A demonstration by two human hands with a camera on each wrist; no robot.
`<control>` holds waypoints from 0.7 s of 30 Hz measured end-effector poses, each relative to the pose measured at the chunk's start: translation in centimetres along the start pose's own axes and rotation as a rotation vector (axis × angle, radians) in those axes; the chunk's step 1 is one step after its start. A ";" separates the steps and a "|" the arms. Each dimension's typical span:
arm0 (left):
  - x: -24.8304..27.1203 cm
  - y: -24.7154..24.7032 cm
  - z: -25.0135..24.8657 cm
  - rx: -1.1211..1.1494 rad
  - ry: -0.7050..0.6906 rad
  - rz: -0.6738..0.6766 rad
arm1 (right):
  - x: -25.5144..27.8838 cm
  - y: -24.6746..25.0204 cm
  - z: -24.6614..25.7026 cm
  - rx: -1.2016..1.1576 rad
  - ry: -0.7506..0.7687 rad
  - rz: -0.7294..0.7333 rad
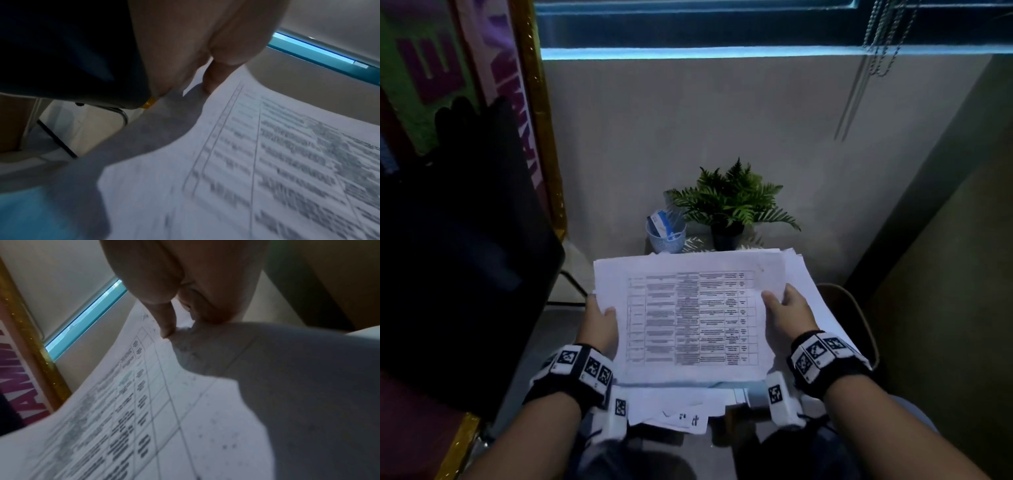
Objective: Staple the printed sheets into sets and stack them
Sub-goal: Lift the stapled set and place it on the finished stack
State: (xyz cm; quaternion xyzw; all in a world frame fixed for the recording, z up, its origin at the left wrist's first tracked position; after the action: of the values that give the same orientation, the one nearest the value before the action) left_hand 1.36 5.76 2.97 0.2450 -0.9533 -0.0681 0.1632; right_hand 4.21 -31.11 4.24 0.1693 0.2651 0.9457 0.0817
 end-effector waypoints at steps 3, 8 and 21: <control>0.9 1.2 -3.7 -0.316 -0.154 -0.180 | 0.6 -0.5 0.4 0.071 0.004 0.023; 3.3 -8.6 -9.3 -0.574 -0.633 0.232 | 1.5 -2.4 1.1 0.058 0.040 0.123; 4.2 -16.8 -10.1 -0.448 -0.763 0.479 | 0.1 -2.8 4.0 0.340 0.235 0.167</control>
State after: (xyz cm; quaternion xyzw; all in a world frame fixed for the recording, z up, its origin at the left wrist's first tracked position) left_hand 8.81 -11.39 10.05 -0.0640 -0.9365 -0.3165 -0.1371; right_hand 5.77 -26.84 5.99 0.0906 0.4136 0.9041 -0.0580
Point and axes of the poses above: each hand's wrist, its own x-axis away from the middle knuckle, its own y-axis out of the back of the hand, z = x × y, the point moved 10 cm from there along -x, towards the middle knuckle, and after that the axes turned 14 degrees about x, right-handed, at the moved point
